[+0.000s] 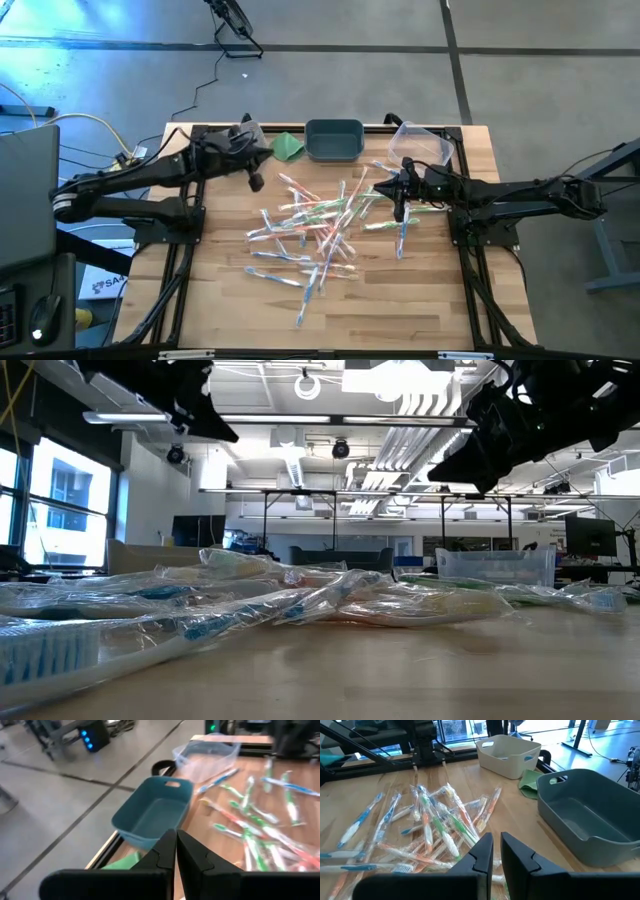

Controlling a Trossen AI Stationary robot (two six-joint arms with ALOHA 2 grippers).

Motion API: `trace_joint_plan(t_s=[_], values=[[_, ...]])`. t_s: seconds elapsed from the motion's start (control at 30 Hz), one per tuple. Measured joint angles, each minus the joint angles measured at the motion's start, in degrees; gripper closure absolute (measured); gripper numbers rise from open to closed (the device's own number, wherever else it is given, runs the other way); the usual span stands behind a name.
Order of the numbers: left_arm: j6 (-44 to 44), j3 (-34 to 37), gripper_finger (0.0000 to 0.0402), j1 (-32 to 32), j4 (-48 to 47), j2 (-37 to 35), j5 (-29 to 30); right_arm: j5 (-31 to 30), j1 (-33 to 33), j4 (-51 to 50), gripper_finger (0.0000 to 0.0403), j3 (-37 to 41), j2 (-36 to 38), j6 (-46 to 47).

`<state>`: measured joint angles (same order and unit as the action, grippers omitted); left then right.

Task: Pick & Place Toothbrushes
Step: Put the blue toothbrush into the gray bin

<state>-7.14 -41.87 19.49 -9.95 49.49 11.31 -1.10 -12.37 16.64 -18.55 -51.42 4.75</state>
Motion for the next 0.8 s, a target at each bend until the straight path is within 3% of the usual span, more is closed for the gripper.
trace_joint_plan(t_s=[0.37,0.57,0.8], values=[[-3.20,0.42,0.0391,-8.06,1.83,-0.69,0.20,1.67,0.01,2.52,0.0374,0.00,0.00,0.02],[-4.62,7.18,0.0391,-10.67,13.15,-2.81,0.20,1.70,0.01,2.54,0.0374,0.00,0.00,0.17],[-1.49,12.35,0.0391,-10.62,15.61,-5.11,-1.47,1.70,0.00,2.51,0.0374,0.00,0.00,0.17]])
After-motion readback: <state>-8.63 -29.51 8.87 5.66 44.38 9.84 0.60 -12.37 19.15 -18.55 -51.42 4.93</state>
